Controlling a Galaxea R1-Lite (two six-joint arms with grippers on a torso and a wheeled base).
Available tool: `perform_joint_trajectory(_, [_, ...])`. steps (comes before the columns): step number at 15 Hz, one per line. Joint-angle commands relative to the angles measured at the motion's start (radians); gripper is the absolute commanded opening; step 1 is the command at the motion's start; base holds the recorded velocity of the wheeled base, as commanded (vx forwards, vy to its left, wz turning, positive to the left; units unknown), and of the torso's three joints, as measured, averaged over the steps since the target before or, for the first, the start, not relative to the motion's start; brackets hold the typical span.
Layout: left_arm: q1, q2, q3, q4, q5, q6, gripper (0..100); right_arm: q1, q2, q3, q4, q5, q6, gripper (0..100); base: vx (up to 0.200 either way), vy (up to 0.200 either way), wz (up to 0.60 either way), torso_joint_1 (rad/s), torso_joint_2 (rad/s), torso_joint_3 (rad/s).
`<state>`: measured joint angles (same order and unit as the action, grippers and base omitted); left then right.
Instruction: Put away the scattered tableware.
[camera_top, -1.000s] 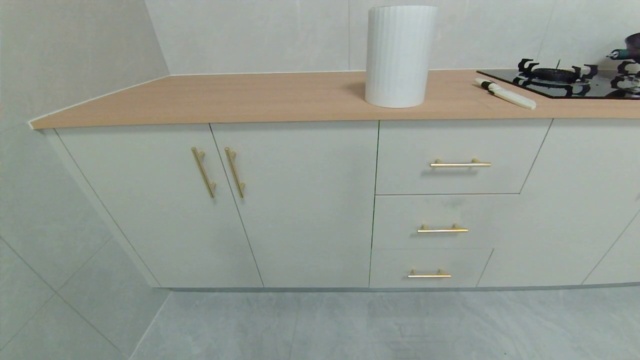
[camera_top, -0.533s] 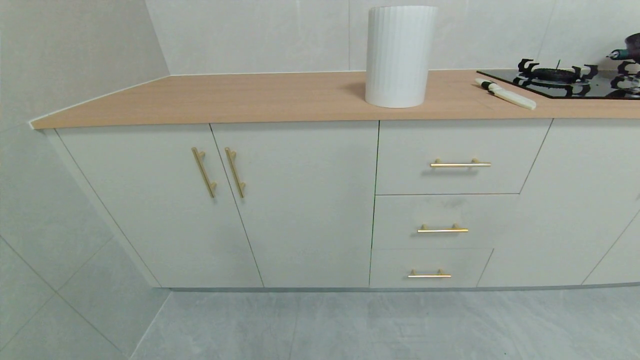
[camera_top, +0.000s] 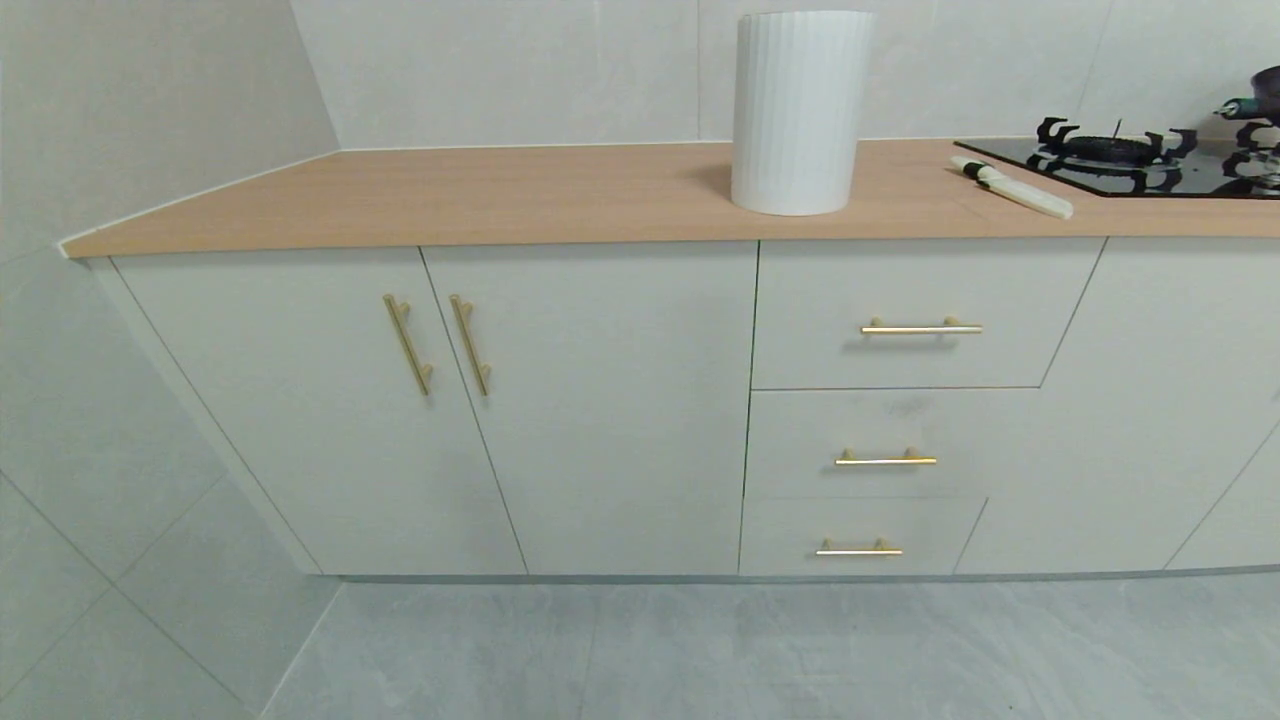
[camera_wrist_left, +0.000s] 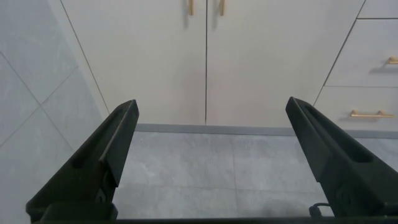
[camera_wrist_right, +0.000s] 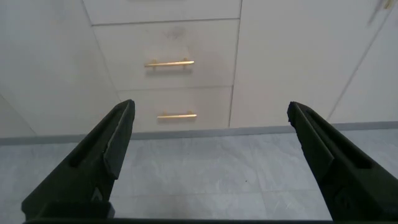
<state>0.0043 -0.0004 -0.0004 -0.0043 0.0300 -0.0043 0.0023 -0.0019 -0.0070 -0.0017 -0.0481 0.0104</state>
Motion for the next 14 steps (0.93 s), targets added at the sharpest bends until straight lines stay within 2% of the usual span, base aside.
perform_joint_trajectory(1, [0.000,0.000,0.000,0.000,0.001,0.000,100,-0.001,0.003,0.004,0.006,0.007,-0.012,100,0.000,0.000,0.00,0.000,0.00,0.000])
perform_joint_trajectory(14, [0.000,0.000,0.000,0.001,-0.001,0.007,100,-0.001,0.002,0.004,0.006,0.011,-0.001,100,0.000,0.000,0.00,0.000,0.00,0.000])
